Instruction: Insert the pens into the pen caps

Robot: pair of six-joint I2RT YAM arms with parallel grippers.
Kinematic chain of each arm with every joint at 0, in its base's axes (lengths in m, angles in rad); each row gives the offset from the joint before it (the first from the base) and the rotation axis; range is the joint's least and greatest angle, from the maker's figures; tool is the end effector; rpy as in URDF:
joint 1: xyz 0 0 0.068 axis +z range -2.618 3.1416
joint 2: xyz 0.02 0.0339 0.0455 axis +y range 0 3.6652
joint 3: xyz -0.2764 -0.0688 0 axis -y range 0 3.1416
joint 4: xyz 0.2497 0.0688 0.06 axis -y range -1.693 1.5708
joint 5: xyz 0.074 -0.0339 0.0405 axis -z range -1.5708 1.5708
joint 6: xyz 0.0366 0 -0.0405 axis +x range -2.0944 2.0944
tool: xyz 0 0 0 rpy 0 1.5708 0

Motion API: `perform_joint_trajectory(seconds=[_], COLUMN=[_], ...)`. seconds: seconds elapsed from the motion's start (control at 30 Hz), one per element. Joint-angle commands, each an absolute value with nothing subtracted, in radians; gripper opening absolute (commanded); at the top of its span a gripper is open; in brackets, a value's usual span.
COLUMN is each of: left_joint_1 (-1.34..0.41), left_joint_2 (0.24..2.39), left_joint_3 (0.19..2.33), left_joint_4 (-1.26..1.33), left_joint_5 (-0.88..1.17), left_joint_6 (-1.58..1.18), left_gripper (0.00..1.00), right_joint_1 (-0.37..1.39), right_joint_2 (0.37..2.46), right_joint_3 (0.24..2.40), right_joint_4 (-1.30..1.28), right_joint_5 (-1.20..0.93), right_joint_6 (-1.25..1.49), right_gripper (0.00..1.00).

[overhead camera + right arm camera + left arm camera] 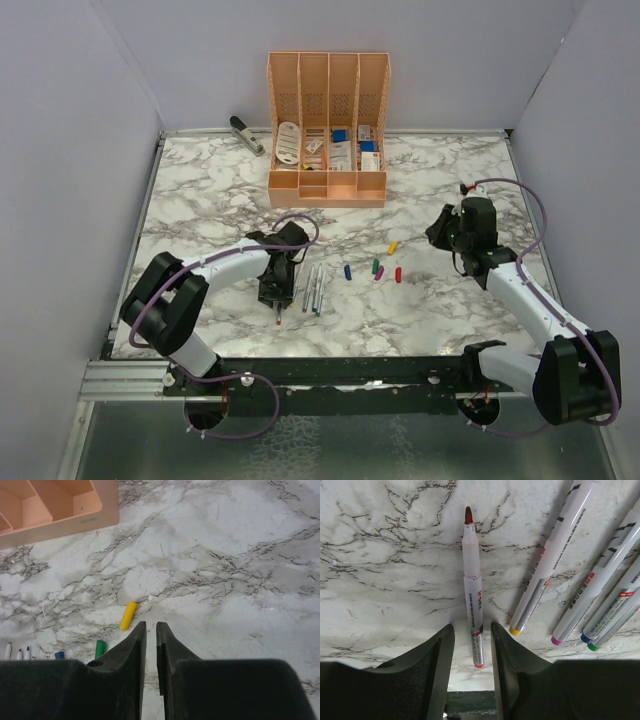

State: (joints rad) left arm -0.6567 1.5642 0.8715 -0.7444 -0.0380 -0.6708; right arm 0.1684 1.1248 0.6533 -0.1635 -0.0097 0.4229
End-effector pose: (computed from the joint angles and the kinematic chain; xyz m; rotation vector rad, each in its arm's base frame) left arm 0.2095 -0.1597 0.1670 -0.0251 3.0118 -0.0791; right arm 0.2361 0.0405 0.2373 0.2772 2.2094 0.3382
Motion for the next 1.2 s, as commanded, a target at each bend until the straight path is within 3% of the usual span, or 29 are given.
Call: perform_joint_trajectory(seconds=[0.0,0.6,1.1,1.17], left_joint_1=[-0.662,-0.663,-0.663,-0.663], left_joint_2=[1.623,1.772,1.845,1.85], left_joint_3=[0.891,0.945,0.952,0.956], left_joint_4=[-0.72,-0.712,-0.642,-0.641], left_joint_5=[-0.032,-0.054,-0.038,-0.035], left_joint_6=[-0.66,-0.623,-0.608,-0.605], left_gripper=[0.38,0.28,0.44,0.42], right_joint_1=[0.168,0.168,0.168,0.169], right_joint_2=[1.101,1.074,1.083,1.081], right_joint_3=[0.662,0.638,0.653,0.653], right_joint_4=[-0.158,-0.169,-0.173,-0.175], right_joint_5=[-0.018,-0.008,-0.011,-0.008], right_joint_6=[0.425,0.433,0.432,0.432], right_gripper=[0.15,0.15,0.15,0.15])
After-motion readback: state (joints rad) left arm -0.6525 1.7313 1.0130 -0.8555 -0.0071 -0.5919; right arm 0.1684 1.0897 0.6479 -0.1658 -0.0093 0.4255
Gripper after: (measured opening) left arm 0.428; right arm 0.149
